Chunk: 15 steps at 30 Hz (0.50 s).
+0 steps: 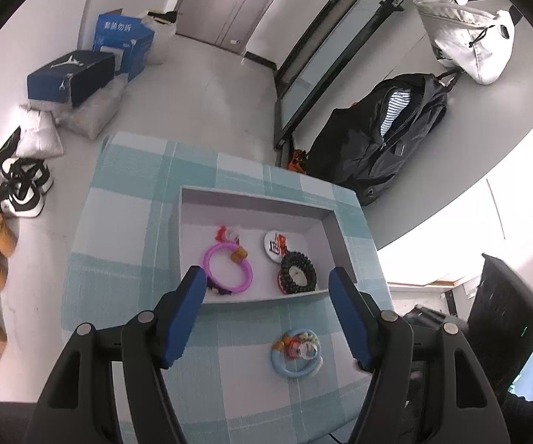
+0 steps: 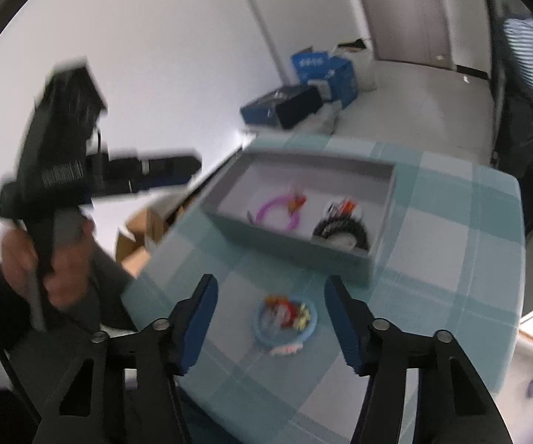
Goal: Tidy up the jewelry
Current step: 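Withdraw both open grippers from the grey box, then grasp the red flower trinket on the blue ring with the right gripper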
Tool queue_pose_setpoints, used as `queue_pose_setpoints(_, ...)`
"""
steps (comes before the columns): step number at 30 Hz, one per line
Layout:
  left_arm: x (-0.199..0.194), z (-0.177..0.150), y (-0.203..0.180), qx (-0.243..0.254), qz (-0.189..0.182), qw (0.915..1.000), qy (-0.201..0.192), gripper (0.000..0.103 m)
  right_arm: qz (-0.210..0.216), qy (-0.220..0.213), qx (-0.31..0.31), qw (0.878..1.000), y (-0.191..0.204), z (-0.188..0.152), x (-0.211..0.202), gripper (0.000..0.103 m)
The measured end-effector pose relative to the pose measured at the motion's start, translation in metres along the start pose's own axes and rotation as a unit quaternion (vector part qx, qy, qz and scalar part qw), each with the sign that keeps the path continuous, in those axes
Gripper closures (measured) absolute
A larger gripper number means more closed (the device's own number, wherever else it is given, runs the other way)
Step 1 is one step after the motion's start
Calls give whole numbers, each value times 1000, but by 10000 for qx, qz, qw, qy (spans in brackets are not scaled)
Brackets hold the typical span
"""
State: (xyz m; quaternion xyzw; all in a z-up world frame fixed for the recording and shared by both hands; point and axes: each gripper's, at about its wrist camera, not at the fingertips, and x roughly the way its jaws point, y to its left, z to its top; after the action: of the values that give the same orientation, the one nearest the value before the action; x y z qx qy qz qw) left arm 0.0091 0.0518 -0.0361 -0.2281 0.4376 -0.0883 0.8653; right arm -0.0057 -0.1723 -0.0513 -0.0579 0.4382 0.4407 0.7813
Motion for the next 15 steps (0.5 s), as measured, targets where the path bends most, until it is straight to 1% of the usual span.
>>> queue_pose_setpoints(2, 1, -5, -2, 45, 124, 9999, 65, 39, -85, 157, -134, 9998, 4, -8, 11, 57)
queue_pose_setpoints(3, 1, -6, -2, 62, 113, 9999, 104, 39, -118, 289, -189, 9993, 6, -13, 18, 60)
queue_pose_setpoints(5, 3, -11, -3, 116, 108, 9997, 202, 39, -227, 487, -313, 9981, 9, -18, 29, 70)
queue_pose_setpoints(10, 5, -19, -7, 348, 243, 9986, 307, 39, -416, 568, -610, 9956, 19, -23, 40, 73)
queue_pose_setpoints(15, 8, -23, 0, 298, 313, 9980, 469, 39, -624, 638, -658, 9938, 22, -21, 47, 78)
